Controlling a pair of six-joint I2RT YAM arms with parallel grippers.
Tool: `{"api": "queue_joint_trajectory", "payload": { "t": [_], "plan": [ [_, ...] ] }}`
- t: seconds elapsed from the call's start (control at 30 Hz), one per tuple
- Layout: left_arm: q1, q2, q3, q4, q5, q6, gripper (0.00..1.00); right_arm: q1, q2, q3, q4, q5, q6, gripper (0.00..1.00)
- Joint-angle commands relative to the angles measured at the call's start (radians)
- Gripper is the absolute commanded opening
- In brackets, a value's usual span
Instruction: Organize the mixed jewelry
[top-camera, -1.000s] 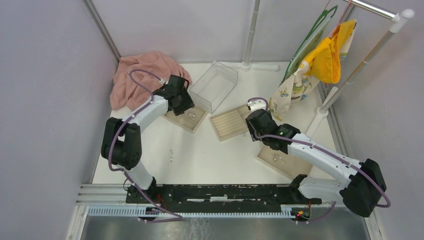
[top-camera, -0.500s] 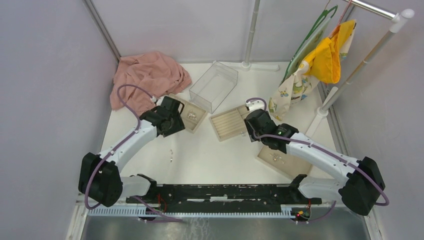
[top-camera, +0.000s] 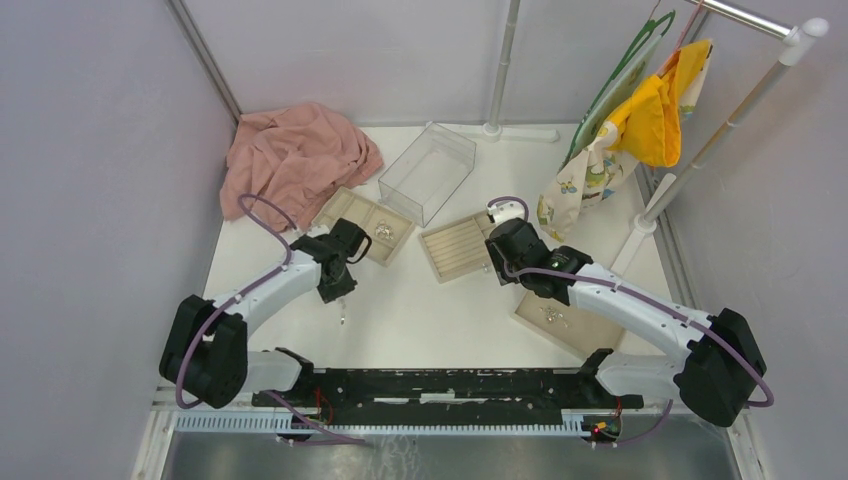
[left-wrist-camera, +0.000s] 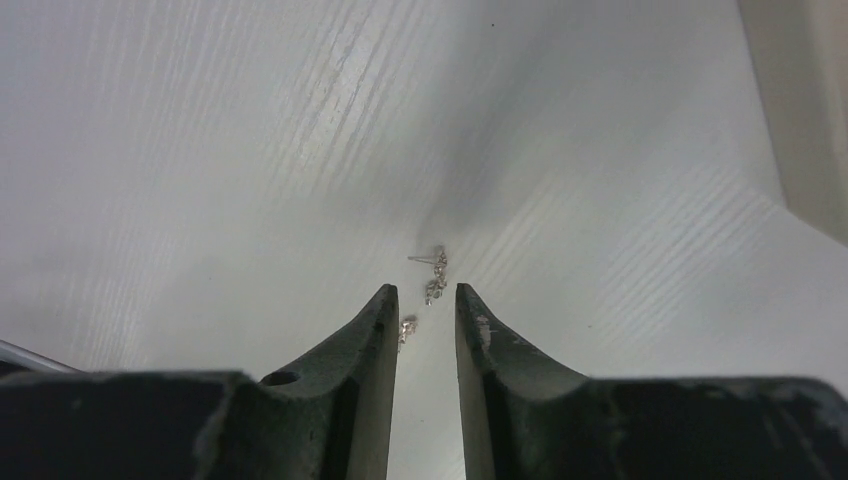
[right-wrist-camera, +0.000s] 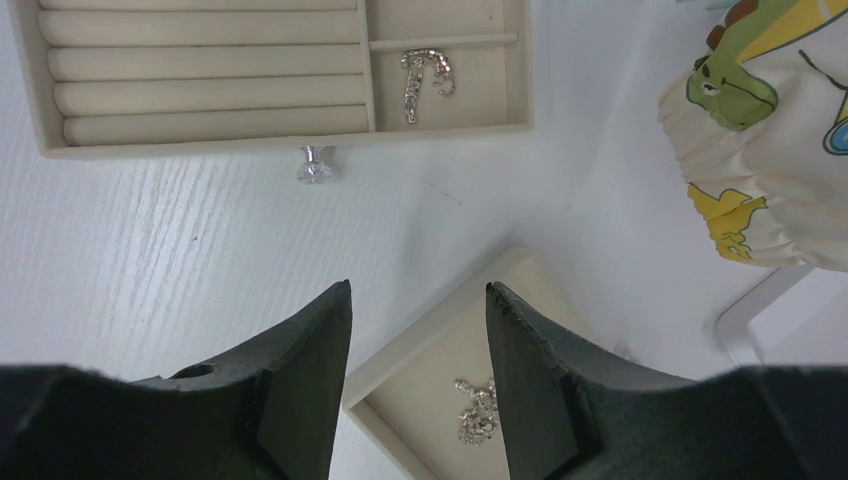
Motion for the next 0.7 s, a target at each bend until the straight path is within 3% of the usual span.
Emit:
{"api": "queue_joint_trajectory", "payload": {
  "t": [0.0, 0.67],
  "plan": [
    [-0.003, 0.028, -0.028, 0.067, 0.008, -0.047, 0.33, -0.003, -0.006, 0.025, 0.034, -0.001, -0.01, 0.58],
    [-0.004, 0.076, -0.063, 0.133, 0.033, -0.052, 0.29, -0.002, -0.008, 0.021, 0.034, -0.002, -0.004, 0.57]
  ]
}}
